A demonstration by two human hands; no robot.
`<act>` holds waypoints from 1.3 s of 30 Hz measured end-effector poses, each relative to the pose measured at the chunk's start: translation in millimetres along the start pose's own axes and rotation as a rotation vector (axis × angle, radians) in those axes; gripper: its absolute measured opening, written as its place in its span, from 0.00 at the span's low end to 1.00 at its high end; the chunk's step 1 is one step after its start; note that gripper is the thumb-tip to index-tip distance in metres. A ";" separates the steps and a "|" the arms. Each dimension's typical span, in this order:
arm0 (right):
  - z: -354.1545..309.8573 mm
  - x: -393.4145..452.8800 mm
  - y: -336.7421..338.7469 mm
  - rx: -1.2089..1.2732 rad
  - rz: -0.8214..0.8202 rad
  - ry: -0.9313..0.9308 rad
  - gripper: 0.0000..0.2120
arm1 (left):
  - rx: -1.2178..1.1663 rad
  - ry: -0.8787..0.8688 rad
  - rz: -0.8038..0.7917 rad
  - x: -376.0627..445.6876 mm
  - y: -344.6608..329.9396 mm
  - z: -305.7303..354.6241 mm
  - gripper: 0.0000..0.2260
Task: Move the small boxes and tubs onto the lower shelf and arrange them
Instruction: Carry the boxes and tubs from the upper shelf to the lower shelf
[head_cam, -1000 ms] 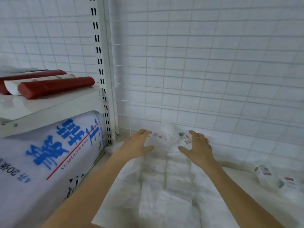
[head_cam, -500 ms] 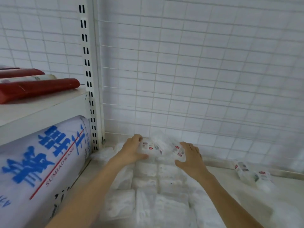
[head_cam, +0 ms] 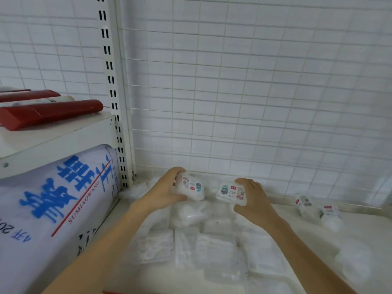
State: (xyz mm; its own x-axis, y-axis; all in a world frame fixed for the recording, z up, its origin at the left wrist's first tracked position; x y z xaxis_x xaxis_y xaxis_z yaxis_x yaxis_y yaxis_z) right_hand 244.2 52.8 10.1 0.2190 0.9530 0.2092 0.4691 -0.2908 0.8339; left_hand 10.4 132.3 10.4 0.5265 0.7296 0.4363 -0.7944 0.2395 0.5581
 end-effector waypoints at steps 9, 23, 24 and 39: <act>4.6 -9.2 15.3 0.140 -0.020 -0.027 0.32 | -0.964 0.261 0.176 9.6 -23.4 16.2 0.23; 7.8 -17.7 14.9 0.213 -0.070 -0.007 0.31 | -0.529 0.443 0.151 2.3 -21.4 4.2 0.11; 7.8 -17.4 12.9 0.211 -0.080 -0.007 0.31 | -0.416 0.407 0.056 1.7 -22.2 5.9 0.09; 8.4 -21.9 -6.1 0.152 -0.108 0.006 0.32 | 0.423 0.035 -0.252 -21.7 -33.1 26.0 0.41</act>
State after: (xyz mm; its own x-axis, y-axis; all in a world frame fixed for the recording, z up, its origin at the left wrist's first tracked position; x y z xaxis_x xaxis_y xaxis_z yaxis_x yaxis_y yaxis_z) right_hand 243.7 32.9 -3.8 0.1557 0.9798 0.1259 0.6136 -0.1958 0.7649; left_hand 33.1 91.9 0.9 0.6698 0.7057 0.2309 -0.4472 0.1352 0.8842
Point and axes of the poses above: each hand's wrist, its own x-axis towards the middle knuckle, its own y-axis out of the back of the hand, z = x × y, the point moved 5 cm from there along x, towards the middle knuckle, and after that the axes turned 11 degrees about -y, right-handed, at the moved point
